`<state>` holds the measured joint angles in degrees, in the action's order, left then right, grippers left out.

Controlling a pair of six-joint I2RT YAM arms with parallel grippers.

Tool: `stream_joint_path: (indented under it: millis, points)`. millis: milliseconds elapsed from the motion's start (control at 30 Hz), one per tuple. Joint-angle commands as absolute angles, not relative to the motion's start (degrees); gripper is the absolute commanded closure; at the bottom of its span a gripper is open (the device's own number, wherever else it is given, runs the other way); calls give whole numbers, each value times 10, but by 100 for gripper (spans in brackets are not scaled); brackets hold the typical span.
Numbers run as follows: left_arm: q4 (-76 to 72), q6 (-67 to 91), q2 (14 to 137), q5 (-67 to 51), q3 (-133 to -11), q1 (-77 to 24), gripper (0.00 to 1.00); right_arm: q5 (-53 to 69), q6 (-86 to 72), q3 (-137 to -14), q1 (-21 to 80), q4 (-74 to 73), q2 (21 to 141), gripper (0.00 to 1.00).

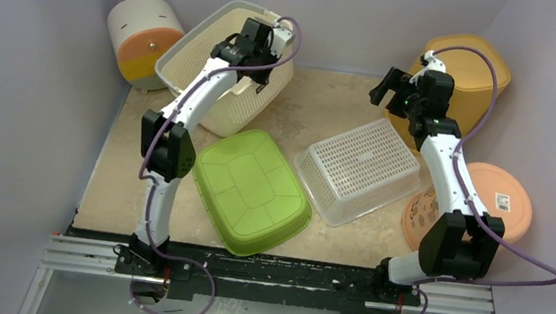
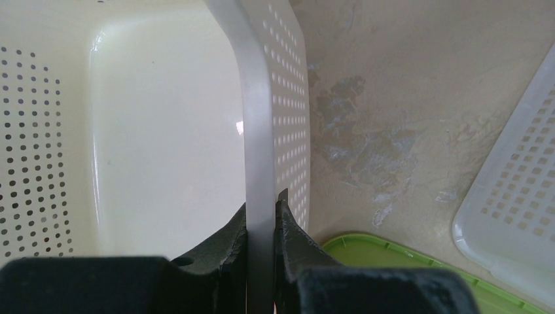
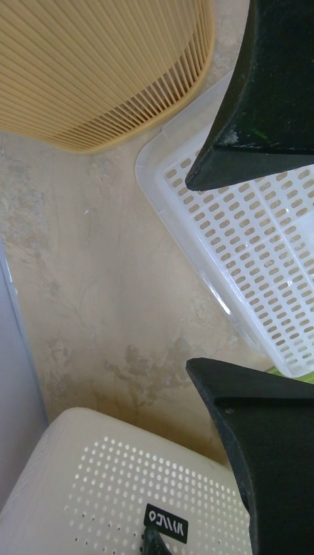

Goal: Turn the large container upside down

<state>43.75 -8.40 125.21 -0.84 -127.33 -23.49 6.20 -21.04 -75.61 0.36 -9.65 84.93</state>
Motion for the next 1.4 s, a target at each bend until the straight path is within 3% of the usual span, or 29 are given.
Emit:
stream_joint_path:
  millis: [0,267,467,867,1367]
  points:
    - [337,-78,1157,34,-1336,-248,100,69,-221,-757,4,-85,813,0]
    - [311,-54,1132,58,-1388,-252,100,68,-224,-739,4,-88,789,0]
    - [224,34,1072,22,-1329,-254,100,44,-226,-736,4,-93,771,0]
    - [-124,388,976,-102,-1099,-257,100,32,-248,-729,4,-104,740,0]
    - [-554,708,960,-53,-906,-254,100,-10,-222,-732,4,-126,710,0]
